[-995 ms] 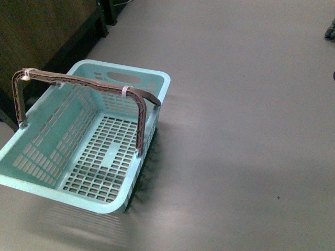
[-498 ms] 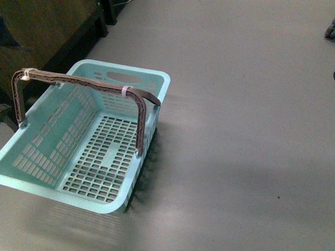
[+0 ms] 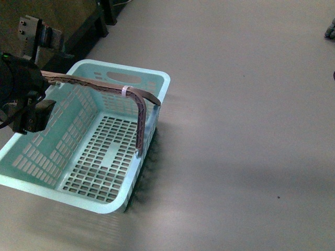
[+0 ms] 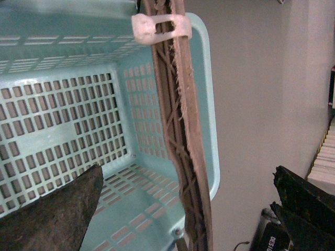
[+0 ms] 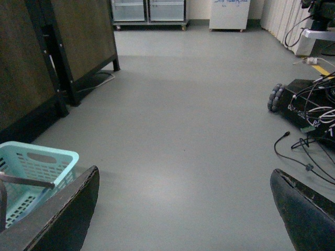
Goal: Pick lemon and mango into basket
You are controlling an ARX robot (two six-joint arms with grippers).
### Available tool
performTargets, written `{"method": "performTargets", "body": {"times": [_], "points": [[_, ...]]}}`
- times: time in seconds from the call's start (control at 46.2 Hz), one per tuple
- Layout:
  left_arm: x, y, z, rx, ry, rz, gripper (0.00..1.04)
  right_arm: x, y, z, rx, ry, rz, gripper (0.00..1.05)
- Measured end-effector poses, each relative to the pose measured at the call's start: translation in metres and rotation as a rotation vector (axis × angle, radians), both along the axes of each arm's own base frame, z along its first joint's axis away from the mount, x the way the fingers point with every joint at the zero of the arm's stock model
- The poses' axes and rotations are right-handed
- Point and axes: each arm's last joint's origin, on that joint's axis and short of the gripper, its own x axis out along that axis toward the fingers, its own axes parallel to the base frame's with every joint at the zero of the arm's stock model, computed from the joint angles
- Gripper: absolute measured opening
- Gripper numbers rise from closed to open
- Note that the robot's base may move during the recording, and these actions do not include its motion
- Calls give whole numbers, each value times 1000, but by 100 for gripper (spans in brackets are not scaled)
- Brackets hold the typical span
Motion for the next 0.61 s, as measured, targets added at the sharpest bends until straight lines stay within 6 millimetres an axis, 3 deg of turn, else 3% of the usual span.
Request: {"method": "performTargets", "body": {"times": [0.281,0.606], "points": [[31,-11,-14,11,-6,1,97,0,0,0,0,0,0,96],[41,-20,-24,18,20,-13,54,0,0,0,0,0,0,96]]}}
